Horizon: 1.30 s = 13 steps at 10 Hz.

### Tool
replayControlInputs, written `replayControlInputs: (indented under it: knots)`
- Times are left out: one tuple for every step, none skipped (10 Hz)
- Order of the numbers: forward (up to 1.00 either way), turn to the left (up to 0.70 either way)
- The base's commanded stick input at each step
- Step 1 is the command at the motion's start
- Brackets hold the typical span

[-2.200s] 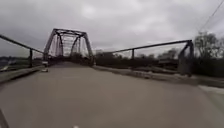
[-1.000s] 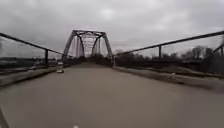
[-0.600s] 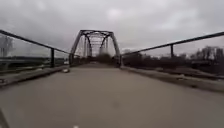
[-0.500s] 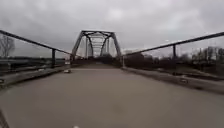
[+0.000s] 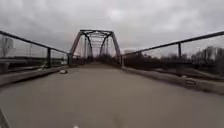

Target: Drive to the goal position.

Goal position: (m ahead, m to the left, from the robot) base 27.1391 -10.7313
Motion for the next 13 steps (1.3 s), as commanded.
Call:
replayControlInputs:
  knots:
    - [0.70, 0.00]
    - [0.70, 0.00]
    - [0.70, 0.00]
    - [0.70, 0.00]
    - [0.70, 0.00]
    - [0.70, 0.00]
    - [0.70, 0.00]
    - [0.70, 0.00]
    - [0.70, 0.00]
    - [0.70, 0.00]
    - [0.70, 0.00]
    - [0.70, 0.00]
    - [0.70, 0.00]
